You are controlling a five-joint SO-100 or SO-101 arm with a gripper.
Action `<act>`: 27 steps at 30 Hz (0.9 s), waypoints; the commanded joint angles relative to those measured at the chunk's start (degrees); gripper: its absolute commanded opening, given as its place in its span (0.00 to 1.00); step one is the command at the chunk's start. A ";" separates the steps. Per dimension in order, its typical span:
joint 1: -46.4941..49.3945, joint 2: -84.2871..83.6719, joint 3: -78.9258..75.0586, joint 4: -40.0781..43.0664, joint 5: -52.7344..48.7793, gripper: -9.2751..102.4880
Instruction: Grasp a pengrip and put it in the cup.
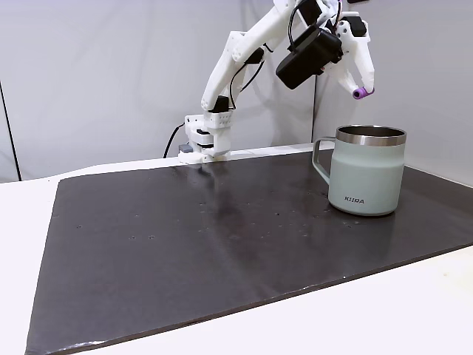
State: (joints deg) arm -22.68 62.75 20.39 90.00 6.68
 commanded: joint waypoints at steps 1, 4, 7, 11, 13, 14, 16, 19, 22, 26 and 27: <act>-0.44 0.00 -3.78 -1.49 0.44 0.08; 0.09 -0.53 -4.48 -1.41 0.44 0.08; 0.70 -1.14 -6.06 -0.44 0.44 0.10; 1.23 -1.76 -7.38 1.05 0.53 0.25; 1.23 -1.93 -7.47 1.32 0.53 0.27; 1.14 -1.93 -7.47 1.49 0.53 0.28; 1.05 -1.93 -7.47 1.76 0.53 0.28; 1.05 -1.93 -7.47 1.85 0.44 0.28; 1.05 -1.76 -7.56 1.85 0.35 0.28; 1.05 -1.49 -7.56 2.02 0.26 0.28; 1.05 -1.32 -7.56 2.20 0.18 0.28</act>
